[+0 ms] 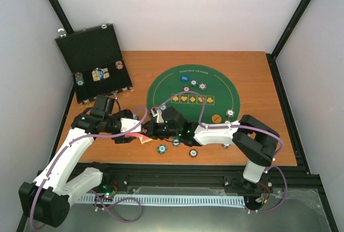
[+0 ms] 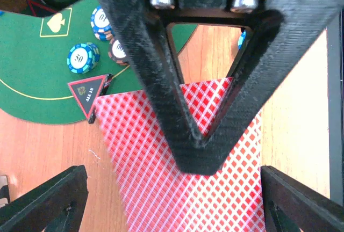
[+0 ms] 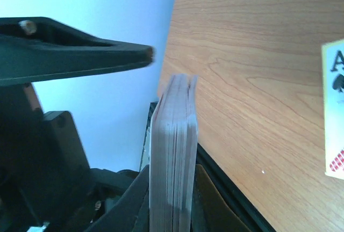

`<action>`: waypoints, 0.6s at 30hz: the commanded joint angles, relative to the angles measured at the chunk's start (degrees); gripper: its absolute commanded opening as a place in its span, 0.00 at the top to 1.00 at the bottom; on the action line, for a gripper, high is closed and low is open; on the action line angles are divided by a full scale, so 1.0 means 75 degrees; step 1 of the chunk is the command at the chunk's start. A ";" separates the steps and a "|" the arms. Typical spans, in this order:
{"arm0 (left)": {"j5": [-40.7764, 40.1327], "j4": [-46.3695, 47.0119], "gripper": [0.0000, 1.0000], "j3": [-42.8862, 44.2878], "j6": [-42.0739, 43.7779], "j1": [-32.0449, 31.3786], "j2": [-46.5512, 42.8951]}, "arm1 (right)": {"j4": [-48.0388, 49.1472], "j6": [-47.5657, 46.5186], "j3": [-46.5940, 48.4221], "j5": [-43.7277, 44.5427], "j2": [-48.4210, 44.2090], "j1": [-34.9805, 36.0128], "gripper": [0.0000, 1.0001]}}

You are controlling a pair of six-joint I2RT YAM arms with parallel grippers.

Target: Distribute texas hold em gaming equipment

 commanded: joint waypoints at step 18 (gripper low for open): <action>0.0153 -0.0362 0.18 0.0068 0.0253 -0.0042 0.0172 | 0.1144 0.0195 -0.0327 -0.0357 -0.0393 0.0021 0.97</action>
